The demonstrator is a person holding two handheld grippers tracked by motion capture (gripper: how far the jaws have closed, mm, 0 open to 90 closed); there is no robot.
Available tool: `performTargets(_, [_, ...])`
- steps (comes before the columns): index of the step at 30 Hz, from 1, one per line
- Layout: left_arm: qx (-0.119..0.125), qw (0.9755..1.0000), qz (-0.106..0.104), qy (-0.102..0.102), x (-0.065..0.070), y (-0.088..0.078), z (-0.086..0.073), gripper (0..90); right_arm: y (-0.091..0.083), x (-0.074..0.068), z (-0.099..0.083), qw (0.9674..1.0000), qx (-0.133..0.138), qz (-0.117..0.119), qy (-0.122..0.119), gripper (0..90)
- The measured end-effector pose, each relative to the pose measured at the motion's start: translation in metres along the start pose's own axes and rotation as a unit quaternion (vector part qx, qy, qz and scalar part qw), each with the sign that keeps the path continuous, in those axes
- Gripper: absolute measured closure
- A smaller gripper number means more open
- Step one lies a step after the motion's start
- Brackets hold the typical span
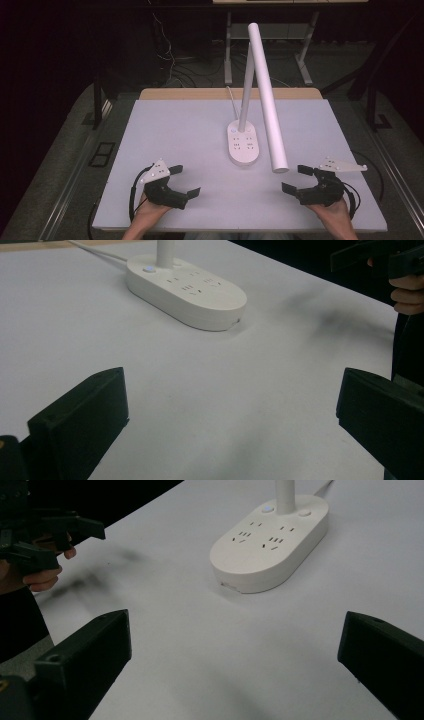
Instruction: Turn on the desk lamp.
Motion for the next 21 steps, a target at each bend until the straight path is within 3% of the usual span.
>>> performTargets(21, [-0.004,1.0,-0.005,-0.004,0.0024,-0.0023,-0.0038,0.0,0.0029,-0.0032,-0.0007,0.9997,-0.024,0.0,0.01,0.1])
Point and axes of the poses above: each handheld gripper's, and its own axes: y roughly forward along the jaws, z roughly out of its top, x roughly to its right, the point moved 9 cm from there along y, roughly forward along the jaws, and after that the axes turned 5 degrees about x, right-handed, at the moved point
